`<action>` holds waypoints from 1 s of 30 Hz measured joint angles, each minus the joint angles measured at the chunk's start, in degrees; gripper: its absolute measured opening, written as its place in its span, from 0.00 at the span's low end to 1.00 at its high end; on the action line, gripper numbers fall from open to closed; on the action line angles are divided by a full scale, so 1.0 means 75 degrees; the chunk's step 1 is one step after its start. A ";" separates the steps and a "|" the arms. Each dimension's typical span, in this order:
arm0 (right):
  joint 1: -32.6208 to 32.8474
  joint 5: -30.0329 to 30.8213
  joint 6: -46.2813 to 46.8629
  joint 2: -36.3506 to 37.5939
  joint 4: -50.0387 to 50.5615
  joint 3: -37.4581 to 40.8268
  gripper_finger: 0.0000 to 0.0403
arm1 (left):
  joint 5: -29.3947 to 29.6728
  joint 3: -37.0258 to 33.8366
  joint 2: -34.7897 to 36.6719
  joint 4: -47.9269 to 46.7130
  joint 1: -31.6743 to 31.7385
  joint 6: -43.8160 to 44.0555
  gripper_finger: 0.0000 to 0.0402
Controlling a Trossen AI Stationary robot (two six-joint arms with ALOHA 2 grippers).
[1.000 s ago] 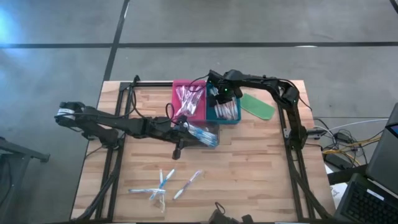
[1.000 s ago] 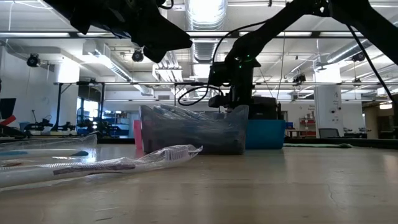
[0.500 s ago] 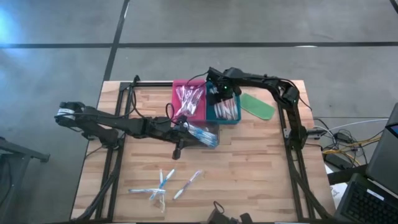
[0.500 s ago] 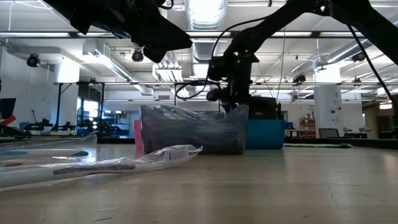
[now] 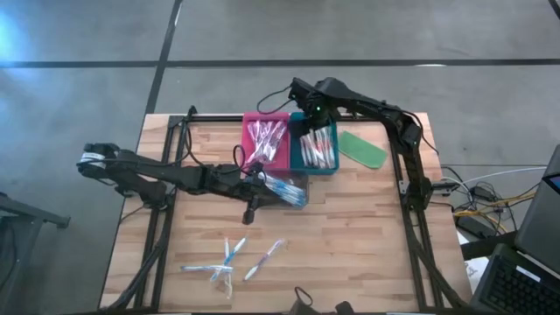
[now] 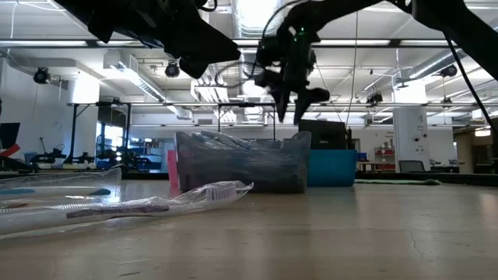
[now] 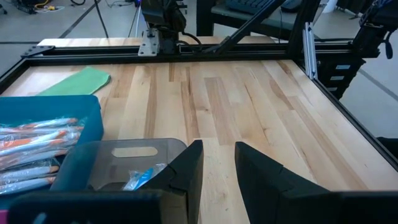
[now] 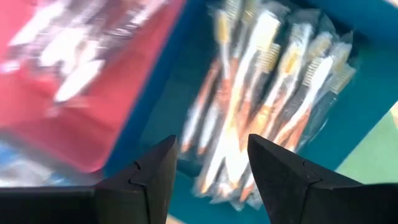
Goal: Pick & Place Toothbrushes
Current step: Put the blue toothbrush into the transparent gray bin
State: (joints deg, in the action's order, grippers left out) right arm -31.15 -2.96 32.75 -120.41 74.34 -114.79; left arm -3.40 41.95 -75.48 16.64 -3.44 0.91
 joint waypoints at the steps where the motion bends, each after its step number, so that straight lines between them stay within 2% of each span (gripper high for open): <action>1: 0.0049 0.0002 -0.0004 0.0002 0.0110 -0.0219 0.48 | 0.0000 0.0000 0.0000 -0.0001 0.0000 0.0000 0.24; 11: 0.0722 0.0125 -0.0232 0.0300 0.0670 -0.2006 0.38 | 0.0000 0.0000 0.0000 -0.0003 0.0000 0.0000 0.24; 18: 0.1619 0.1464 -0.0454 0.0991 0.0688 -0.2392 0.29 | 0.0000 -0.0003 0.0000 0.0003 0.0000 0.0005 0.24; 26: 0.3227 0.3526 -0.0592 0.1992 0.0900 -0.2026 0.18 | -0.0031 0.0003 0.0000 -0.0336 -0.0006 0.0183 0.24; 30: 0.4100 0.4164 -0.0388 0.2441 0.0957 -0.1704 0.13 | -0.0300 0.0017 0.0174 -0.0722 -0.0019 0.0316 0.24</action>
State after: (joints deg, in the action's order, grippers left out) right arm -0.40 28.28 29.84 -102.11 81.51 -127.57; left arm -5.65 42.08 -74.18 11.23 -3.58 3.28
